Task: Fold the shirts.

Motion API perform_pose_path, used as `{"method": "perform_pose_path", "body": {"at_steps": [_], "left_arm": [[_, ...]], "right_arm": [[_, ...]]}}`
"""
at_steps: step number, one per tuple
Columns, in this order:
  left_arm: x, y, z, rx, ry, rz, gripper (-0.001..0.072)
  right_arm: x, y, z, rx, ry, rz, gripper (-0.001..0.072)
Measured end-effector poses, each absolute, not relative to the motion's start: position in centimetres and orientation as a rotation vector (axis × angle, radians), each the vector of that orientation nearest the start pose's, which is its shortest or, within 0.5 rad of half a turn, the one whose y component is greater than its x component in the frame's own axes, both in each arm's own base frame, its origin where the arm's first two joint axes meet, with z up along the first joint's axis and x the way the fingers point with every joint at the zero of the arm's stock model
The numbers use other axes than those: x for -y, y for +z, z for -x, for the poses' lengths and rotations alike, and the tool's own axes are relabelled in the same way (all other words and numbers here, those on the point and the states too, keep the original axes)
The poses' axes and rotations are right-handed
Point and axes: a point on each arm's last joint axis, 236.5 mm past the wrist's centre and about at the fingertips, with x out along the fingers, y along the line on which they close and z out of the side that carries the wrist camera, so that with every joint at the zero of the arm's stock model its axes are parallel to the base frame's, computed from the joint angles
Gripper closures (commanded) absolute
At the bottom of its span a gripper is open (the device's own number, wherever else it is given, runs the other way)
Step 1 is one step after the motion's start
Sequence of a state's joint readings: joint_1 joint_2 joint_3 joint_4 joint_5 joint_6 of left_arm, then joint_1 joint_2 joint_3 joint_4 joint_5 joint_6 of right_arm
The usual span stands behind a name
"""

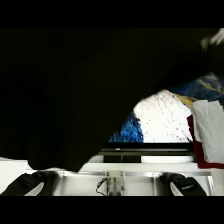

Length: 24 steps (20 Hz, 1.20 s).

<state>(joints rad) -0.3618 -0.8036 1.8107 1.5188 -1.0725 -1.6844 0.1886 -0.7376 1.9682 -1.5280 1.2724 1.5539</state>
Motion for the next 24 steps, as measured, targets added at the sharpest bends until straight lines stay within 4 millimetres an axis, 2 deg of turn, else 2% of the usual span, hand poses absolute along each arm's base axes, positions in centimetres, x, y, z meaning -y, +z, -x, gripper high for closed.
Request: {"method": "perform_pose_path", "body": {"at_steps": [1, 3, 7, 10, 12, 13, 14, 15, 16, 17, 18, 20, 21, 22, 24], "left_arm": [[11.7, 46.0, -28.0, -0.149, -0.396, 0.119, 0.0661], [12.7, 41.6, -30.8, -0.271, -0.382, 0.100, 0.0661], [15.5, 30.4, -37.7, -0.556, -0.359, 0.060, 0.0661], [18.4, 21.6, -42.4, -0.744, -0.371, 0.071, 0.0660], [20.4, 16.0, -44.6, -0.854, -0.387, 0.107, 0.0658], [21.3, 13.7, -45.4, -0.900, -0.395, 0.129, 0.0630], [22.2, 11.2, -45.9, -0.951, -0.402, 0.154, 0.0512], [22.8, 9.0, -46.2, -0.998, -0.404, 0.170, 0.0256], [23.2, 7.1, -46.3, -1.042, -0.404, 0.185, 0.0068], [23.2, 5.8, -46.5, -1.072, -0.402, 0.195, 0.0016], [22.7, 4.8, -46.6, -1.104, -0.393, 0.191, 0.0016], [20.6, 4.3, -46.9, -1.150, -0.364, 0.188, 0.0025], [19.0, 4.4, -46.9, -1.186, -0.341, 0.187, 0.0072], [17.2, 4.5, -46.6, -1.222, -0.317, 0.185, 0.0178], [14.3, 4.7, -44.8, -1.320, -0.279, 0.182, 0.0187]], "right_arm": [[-4.6, 48.6, -21.7, -0.131, 0.205, 0.012, 0.0647], [-3.9, 43.1, -23.4, -0.359, 0.161, 0.021, 0.0647], [-3.9, 30.2, -27.4, -0.801, 0.103, 0.040, 0.0647], [-4.5, 20.9, -31.5, -0.992, 0.060, 0.025, 0.0647], [-4.9, 15.3, -33.7, -1.077, 0.031, -0.005, 0.0647], [-5.2, 12.7, -34.7, -1.117, 0.019, -0.018, 0.0647], [-5.5, 10.6, -35.4, -1.153, 0.013, -0.032, 0.0647], [-5.9, 8.8, -36.0, -1.182, 0.010, -0.043, 0.0647], [-6.2, 7.2, -36.4, -1.210, 0.008, -0.054, 0.0647], [-6.4, 5.9, -36.6, -1.235, 0.008, -0.059, 0.0647], [-6.5, 5.1, -36.9, -1.246, 0.007, -0.062, 0.0647], [-6.7, 3.8, -37.1, -1.268, 0.010, -0.059, 0.0647], [-6.7, 3.5, -37.1, -1.273, 0.014, -0.055, 0.0647], [-6.8, 3.2, -37.2, -1.279, 0.018, -0.051, 0.0647], [-6.8, 2.9, -37.1, -1.291, 0.025, -0.042, 0.0647]]}}
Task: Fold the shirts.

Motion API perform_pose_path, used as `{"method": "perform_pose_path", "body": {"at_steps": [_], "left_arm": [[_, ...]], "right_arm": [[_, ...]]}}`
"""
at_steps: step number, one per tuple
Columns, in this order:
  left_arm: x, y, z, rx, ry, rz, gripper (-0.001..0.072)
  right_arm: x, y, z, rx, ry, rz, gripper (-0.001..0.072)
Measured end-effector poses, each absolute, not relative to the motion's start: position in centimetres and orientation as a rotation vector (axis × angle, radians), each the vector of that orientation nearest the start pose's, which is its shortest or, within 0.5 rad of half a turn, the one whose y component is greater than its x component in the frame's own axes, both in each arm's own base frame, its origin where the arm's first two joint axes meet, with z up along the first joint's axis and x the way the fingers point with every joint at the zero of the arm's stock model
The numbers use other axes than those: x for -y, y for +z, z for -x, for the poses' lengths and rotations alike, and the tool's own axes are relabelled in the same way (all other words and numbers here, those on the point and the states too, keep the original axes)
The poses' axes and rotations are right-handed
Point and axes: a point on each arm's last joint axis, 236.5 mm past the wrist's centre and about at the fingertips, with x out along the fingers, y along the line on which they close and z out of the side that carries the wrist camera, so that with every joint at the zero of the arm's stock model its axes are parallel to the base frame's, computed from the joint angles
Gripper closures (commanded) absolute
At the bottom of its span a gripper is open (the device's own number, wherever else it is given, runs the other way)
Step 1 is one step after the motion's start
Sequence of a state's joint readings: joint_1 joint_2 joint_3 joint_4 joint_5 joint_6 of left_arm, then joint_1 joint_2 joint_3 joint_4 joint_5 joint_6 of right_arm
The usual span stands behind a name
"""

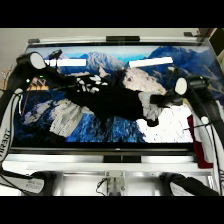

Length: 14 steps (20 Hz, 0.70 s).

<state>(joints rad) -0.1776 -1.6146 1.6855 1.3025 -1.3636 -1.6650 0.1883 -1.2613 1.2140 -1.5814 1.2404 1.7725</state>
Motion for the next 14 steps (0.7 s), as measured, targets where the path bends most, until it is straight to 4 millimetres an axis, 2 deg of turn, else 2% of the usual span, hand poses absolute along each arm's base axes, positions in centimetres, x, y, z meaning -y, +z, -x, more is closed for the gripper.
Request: {"method": "perform_pose_path", "body": {"at_steps": [2, 4, 5, 8, 11, 14], "left_arm": [[13.0, 5.0, -42.5, -1.388, -0.273, 0.182, 0.0174], [12.8, 4.7, -40.4, -1.425, -0.268, 0.177, 0.0054], [13.4, 4.2, -39.3, -1.440, -0.280, 0.185, 0.0011], [16.5, 1.4, -36.4, -1.484, -0.325, 0.221, 0.0011], [21.2, -2.1, -34.0, -1.510, -0.387, 0.314, 0.0011], [24.8, -5.2, -33.1, -1.508, -0.404, 0.409, 0.0012]], "right_arm": [[-6.8, 2.6, -36.8, -1.307, 0.030, -0.034, 0.0647], [-6.8, 2.4, -36.5, -1.321, 0.033, -0.027, 0.0647], [-6.8, 2.3, -36.4, -1.325, 0.036, -0.022, 0.0647], [-6.7, 2.3, -36.2, -1.334, 0.039, -0.017, 0.0647], [-6.8, 2.3, -36.2, -1.338, 0.041, -0.015, 0.0647], [-6.8, 2.2, -36.0, -1.343, 0.041, -0.015, 0.0647]]}}
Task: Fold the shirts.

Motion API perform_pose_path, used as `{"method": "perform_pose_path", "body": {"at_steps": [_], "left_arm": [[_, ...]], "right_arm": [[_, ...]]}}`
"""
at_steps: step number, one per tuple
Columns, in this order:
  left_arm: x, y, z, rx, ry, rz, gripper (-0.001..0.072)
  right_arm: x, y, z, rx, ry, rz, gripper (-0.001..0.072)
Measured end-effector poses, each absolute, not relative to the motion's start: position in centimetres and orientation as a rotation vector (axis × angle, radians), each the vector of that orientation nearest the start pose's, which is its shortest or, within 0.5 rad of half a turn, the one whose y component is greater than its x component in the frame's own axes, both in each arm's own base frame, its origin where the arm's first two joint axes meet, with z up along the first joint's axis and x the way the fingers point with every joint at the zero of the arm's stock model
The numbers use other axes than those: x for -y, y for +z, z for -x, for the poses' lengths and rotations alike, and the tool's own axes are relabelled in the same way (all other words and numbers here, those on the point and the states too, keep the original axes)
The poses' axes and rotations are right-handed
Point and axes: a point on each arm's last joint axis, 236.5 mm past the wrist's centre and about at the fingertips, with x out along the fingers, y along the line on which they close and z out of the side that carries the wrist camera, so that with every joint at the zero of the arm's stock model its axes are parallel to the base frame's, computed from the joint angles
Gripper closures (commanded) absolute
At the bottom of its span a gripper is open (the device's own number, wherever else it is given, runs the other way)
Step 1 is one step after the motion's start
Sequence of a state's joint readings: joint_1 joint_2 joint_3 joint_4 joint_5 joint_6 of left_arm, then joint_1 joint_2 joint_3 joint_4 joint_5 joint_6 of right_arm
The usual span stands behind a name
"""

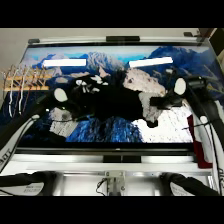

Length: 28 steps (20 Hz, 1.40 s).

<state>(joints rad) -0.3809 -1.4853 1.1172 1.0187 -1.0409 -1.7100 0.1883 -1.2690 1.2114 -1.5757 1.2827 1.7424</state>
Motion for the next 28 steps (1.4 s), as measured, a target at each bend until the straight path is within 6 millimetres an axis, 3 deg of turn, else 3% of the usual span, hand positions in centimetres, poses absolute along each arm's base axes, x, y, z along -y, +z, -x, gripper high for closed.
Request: {"method": "perform_pose_path", "body": {"at_steps": [3, 6, 7, 8, 11, 14, 16, 18, 20, 21, 23, 24, 26, 27, 28], "left_arm": [[27.2, -7.4, -33.5, -1.490, -0.394, 0.495, 0.0020], [28.4, -8.7, -34.7, -1.449, -0.368, 0.562, 0.0034], [28.7, -8.9, -35.2, -1.428, -0.358, 0.587, 0.0134], [28.7, -9.1, -35.7, -1.409, -0.351, 0.591, 0.0288], [28.6, -9.5, -36.9, -1.362, -0.330, 0.601, 0.0648], [29.0, -8.5, -37.7, -1.321, -0.373, 0.576, 0.0662], [29.5, -5.4, -39.1, -1.237, -0.462, 0.521, 0.0662], [30.0, 1.7, -41.5, -1.058, -0.595, 0.427, 0.0662], [29.7, 11.8, -43.8, -0.816, -0.701, 0.341, 0.0662], [29.0, 18.6, -44.6, -0.657, -0.734, 0.305, 0.0662], [26.7, 32.6, -44.0, -0.344, -0.761, 0.273, 0.0662], [25.3, 39.7, -42.3, -0.185, -0.766, 0.267, 0.0662], [22.4, 51.4, -36.7, 0.093, -0.775, 0.260, 0.0662], [20.9, 55.7, -33.4, 0.209, -0.774, 0.261, 0.0662], [19.5, 59.3, -29.8, 0.312, -0.774, 0.262, 0.0662]], "right_arm": [[-6.8, 2.2, -36.0, -1.343, 0.043, -0.015, 0.0647], [-6.8, 2.2, -36.0, -1.344, 0.043, -0.014, 0.0647], [-6.8, 2.2, -36.0, -1.344, 0.043, -0.013, 0.0647], [-6.8, 2.2, -36.0, -1.344, 0.043, -0.013, 0.0647], [-6.9, 2.2, -36.0, -1.344, 0.046, -0.018, 0.0647], [-7.1, 2.3, -36.0, -1.342, 0.053, -0.024, 0.0647], [-7.0, 3.3, -36.3, -1.311, 0.061, -0.013, 0.0646], [-5.9, 6.4, -37.3, -1.221, 0.042, 0.032, 0.0646], [-4.0, 12.6, -39.1, -1.039, -0.009, 0.089, 0.0647], [-3.0, 16.7, -39.8, -0.927, -0.038, 0.112, 0.0647], [-0.9, 28.0, -40.1, -0.613, -0.096, 0.134, 0.0647], [-0.2, 34.5, -39.2, -0.430, -0.112, 0.128, 0.0647], [0.6, 47.0, -34.7, -0.064, -0.115, 0.098, 0.0647], [1.0, 52.5, -31.2, 0.112, -0.109, 0.081, 0.0647], [1.2, 56.5, -27.8, 0.247, -0.102, 0.064, 0.0647]]}}
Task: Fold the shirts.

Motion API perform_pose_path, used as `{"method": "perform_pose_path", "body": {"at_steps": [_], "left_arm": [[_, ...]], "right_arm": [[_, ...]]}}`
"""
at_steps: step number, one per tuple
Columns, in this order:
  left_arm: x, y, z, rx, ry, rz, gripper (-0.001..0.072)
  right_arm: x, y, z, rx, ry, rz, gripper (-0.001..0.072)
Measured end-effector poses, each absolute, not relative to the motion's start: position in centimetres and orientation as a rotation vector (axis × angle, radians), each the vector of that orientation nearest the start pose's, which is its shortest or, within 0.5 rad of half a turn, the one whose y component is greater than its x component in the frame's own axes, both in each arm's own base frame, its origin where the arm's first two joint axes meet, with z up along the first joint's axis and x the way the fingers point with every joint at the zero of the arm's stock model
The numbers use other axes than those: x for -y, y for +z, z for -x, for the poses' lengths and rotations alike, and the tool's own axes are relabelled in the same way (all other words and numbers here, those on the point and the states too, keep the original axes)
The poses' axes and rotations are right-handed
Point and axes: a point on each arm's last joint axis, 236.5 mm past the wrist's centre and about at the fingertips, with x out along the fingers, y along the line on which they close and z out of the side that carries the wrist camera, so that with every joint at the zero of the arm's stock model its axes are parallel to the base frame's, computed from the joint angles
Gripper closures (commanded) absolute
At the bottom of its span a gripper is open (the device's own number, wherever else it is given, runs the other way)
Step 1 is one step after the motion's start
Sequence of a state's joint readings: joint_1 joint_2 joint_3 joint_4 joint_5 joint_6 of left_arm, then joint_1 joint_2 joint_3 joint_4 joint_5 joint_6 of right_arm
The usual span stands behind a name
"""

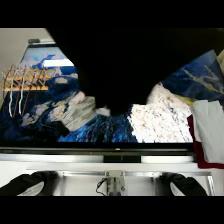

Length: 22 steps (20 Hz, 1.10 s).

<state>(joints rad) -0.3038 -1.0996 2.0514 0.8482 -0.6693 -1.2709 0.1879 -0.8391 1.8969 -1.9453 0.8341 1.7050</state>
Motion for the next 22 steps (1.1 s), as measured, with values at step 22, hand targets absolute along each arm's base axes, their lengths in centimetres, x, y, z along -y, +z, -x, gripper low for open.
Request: {"method": "perform_pose_path", "body": {"at_steps": [22], "left_arm": [[12.6, 37.8, -52.8, -0.164, -0.207, 0.023, 0.0660]], "right_arm": [[0.6, 31.0, -46.3, -0.592, -0.192, 0.228, 0.0639]]}}
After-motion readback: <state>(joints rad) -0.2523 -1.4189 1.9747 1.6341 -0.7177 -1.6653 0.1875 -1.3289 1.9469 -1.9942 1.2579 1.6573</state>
